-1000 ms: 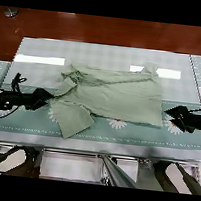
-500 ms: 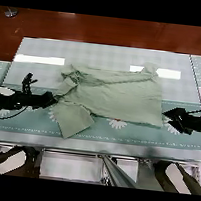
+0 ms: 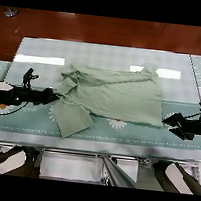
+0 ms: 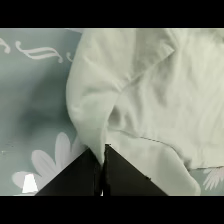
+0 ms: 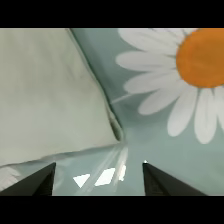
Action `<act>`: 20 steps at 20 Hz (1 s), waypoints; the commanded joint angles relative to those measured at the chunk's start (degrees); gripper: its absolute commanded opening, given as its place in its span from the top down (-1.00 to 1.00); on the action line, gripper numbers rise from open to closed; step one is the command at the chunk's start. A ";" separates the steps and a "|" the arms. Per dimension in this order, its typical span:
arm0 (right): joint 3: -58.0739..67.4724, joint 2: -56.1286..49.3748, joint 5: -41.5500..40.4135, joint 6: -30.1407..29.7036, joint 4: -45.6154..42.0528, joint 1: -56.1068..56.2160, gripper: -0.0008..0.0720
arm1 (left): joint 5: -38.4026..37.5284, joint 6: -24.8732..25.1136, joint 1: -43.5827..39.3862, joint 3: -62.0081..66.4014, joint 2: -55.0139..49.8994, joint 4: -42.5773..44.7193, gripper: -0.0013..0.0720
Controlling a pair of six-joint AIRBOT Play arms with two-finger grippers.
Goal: Fold the shirts.
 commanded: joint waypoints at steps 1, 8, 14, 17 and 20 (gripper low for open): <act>0.07 -4.00 -2.75 2.34 -1.53 2.93 -0.70 | -1.31 -0.11 -0.02 0.61 0.02 -0.22 0.91; 4.66 -13.03 -11.45 2.58 5.31 11.61 -0.70 | -1.57 -0.09 0.00 0.61 0.02 -2.21 0.91; 16.35 -15.69 -8.33 2.25 5.42 18.73 0.88 | -5.14 -0.09 0.04 8.09 0.07 -4.04 0.91; 37.46 -15.69 -0.52 4.11 5.49 18.71 0.88 | -9.66 -0.09 0.04 23.45 0.68 -8.94 0.91; 63.23 -15.32 4.42 5.62 5.75 18.73 0.88 | -9.20 -0.02 0.52 44.35 2.29 -10.86 0.91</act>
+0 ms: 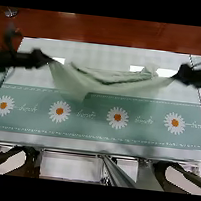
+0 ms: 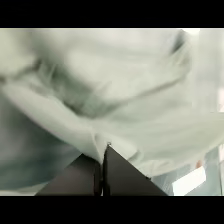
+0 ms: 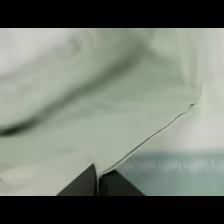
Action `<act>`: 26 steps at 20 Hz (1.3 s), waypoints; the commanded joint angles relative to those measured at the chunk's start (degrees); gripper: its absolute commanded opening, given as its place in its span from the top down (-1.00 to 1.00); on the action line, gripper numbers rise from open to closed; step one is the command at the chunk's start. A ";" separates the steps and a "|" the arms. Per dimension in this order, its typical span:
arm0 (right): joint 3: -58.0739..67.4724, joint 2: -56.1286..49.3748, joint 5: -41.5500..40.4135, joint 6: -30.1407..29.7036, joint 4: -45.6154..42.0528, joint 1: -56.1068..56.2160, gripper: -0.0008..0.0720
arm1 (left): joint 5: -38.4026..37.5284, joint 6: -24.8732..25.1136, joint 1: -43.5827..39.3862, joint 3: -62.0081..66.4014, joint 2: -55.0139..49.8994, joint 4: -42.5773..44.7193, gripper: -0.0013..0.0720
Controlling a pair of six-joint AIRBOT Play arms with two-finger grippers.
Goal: Fold the shirts.
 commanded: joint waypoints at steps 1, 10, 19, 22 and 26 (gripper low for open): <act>27.30 1.25 5.81 2.29 0.22 0.55 0.88 | -1.64 -0.52 1.62 24.26 1.11 -1.31 0.91; 44.70 25.00 10.23 4.35 -11.08 0.52 0.88 | -10.91 -18.27 16.76 59.30 14.34 27.65 0.91; 42.71 34.93 22.34 7.34 -14.43 0.52 0.88 | -22.49 -20.70 -12.11 50.80 32.46 57.53 0.91; 31.87 34.93 21.88 5.55 -7.85 0.48 0.88 | -25.11 -22.18 -15.96 40.74 32.17 61.42 0.91; 12.28 34.27 14.99 3.02 -7.19 0.50 0.88 | -13.60 -25.86 -15.96 23.39 27.91 61.35 0.91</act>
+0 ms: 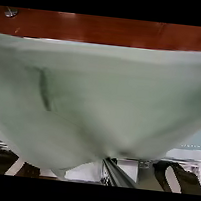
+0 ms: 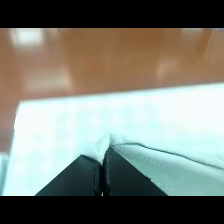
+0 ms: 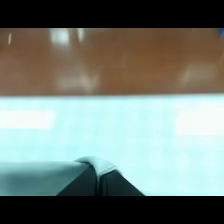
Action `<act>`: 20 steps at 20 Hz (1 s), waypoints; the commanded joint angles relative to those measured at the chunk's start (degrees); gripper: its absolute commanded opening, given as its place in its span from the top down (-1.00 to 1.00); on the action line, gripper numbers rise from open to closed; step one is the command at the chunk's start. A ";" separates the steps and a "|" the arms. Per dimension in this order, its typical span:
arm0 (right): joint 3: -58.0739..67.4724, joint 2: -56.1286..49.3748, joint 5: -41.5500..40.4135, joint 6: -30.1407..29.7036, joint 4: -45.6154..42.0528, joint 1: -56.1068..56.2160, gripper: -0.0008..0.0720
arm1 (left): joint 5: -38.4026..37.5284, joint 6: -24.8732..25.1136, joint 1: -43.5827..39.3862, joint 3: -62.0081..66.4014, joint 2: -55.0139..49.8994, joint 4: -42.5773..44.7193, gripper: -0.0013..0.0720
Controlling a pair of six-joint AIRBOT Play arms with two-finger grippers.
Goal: Fold the shirts.
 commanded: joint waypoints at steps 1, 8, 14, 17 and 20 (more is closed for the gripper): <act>-16.24 -1.03 -7.19 -1.86 2.08 -0.02 0.88 | 8.63 -5.97 -1.53 -14.14 -4.24 2.43 0.91; -25.22 -25.44 -24.90 -8.76 9.44 0.02 0.88 | 33.46 -12.28 -1.53 -21.42 -30.29 -4.79 0.91; -10.54 -54.55 -29.77 -9.25 17.40 2.01 0.88 | 39.01 -17.99 0.98 -11.06 -50.47 -15.41 0.91; -2.82 -63.58 -27.65 -8.15 17.55 3.48 0.88 | 36.87 -14.97 1.84 -8.70 -54.69 -22.14 0.91; -1.90 -65.02 -25.75 -8.46 18.91 2.19 0.88 | 31.65 -13.05 4.02 -8.61 -54.60 -22.10 0.91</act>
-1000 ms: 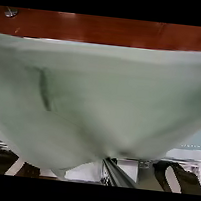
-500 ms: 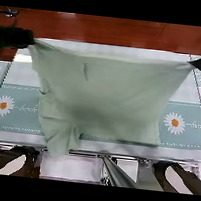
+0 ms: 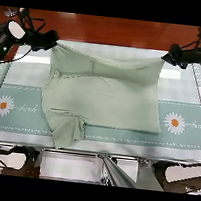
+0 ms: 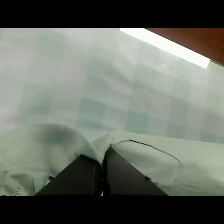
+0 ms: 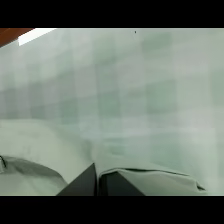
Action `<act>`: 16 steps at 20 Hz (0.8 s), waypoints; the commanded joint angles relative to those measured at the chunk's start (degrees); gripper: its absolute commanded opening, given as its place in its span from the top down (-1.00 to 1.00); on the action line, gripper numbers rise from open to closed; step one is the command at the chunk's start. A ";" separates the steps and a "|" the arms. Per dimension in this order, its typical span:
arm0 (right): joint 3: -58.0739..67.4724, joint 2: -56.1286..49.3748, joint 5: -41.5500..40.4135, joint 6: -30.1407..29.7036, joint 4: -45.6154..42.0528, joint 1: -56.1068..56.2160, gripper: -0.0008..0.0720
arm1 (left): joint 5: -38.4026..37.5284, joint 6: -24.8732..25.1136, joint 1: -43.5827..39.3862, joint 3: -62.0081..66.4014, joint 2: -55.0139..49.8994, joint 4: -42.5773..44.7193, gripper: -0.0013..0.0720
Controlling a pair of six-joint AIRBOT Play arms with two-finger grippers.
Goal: Fold the shirts.
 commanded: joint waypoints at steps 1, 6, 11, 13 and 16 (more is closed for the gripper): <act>3.41 -4.00 4.35 -0.39 3.61 -1.88 0.88 | -6.36 2.36 3.04 1.38 -1.40 -3.21 0.91; 3.63 -2.82 21.68 -4.20 -0.52 -5.09 0.88 | -24.96 16.96 6.34 0.57 -1.88 -4.63 0.91; -5.90 -2.84 19.93 -5.18 -7.21 -2.69 0.88 | -27.98 19.08 7.17 -7.76 -3.85 -4.72 0.91; -8.00 -2.84 19.32 -3.45 -9.60 -2.71 0.88 | -28.09 19.85 7.54 -8.98 -4.20 -4.59 0.90; -8.09 -2.84 20.06 0.39 -14.67 -2.97 0.88 | -27.28 19.71 8.31 -9.03 -4.24 -4.87 0.91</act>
